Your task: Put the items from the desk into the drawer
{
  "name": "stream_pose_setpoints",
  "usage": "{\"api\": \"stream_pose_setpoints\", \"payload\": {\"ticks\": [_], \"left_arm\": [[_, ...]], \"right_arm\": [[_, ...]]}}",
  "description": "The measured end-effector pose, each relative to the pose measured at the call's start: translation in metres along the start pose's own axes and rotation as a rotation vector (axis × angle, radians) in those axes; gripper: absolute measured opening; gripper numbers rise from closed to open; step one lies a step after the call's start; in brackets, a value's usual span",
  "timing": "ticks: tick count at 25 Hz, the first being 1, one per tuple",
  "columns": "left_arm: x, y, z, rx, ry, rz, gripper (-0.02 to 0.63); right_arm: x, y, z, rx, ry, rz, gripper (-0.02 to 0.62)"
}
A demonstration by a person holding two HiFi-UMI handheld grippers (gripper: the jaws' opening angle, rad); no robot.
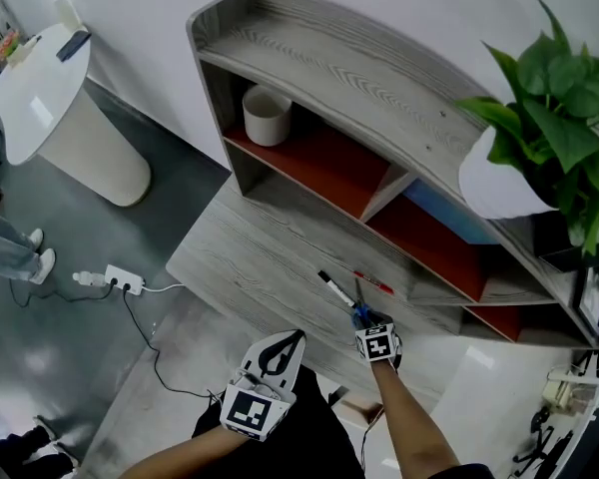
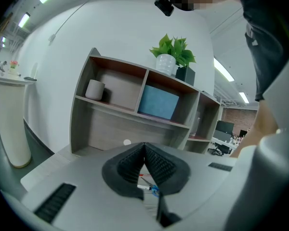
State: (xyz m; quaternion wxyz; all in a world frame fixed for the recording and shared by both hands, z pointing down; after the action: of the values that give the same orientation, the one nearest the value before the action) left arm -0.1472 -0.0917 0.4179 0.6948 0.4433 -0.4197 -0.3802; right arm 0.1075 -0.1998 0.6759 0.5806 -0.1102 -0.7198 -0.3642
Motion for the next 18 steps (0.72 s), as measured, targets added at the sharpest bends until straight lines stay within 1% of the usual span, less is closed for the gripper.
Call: {"api": "stream_pose_setpoints", "payload": {"ticks": [2, 4, 6, 8, 11, 14, 18], "left_arm": [[0.001, 0.001, -0.002, 0.009, 0.012, 0.008, 0.012], [0.002, 0.001, -0.003, 0.013, 0.019, 0.01, 0.012], [0.002, 0.001, -0.003, 0.016, 0.019, 0.011, 0.012], [0.0, 0.002, -0.004, 0.022, 0.026, 0.014, 0.012], [-0.003, -0.002, -0.007, 0.025, 0.051, -0.002, 0.012], [-0.01, -0.001, -0.008, 0.047, 0.085, 0.004, 0.012], [-0.026, -0.001, -0.014, 0.056, 0.134, -0.009, 0.012]], "right_arm": [[0.003, 0.009, -0.001, 0.045, -0.01, 0.004, 0.121], [0.004, 0.01, -0.002, 0.062, -0.014, -0.003, 0.121], [0.005, 0.008, -0.001, 0.034, -0.015, 0.001, 0.101], [0.005, 0.009, 0.002, -0.001, -0.009, 0.006, 0.095], [-0.001, 0.013, 0.004, 0.001, 0.02, -0.01, 0.095], [-0.016, 0.019, 0.009, 0.021, 0.05, -0.04, 0.094], [-0.036, 0.035, 0.019, 0.026, 0.085, -0.071, 0.094]]}}
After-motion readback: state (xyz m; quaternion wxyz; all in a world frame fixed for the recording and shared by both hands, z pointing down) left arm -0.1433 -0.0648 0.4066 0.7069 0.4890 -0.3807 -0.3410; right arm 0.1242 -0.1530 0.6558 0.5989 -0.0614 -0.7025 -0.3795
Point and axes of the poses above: the fingertips, and each gripper's own axes: x forward along the fingers, z to its left, y out of its underside, the point moved 9 cm from there along -x, backward along the fingers, and after that the axes turned 4 degrees about -y, right-handed, at the moved point
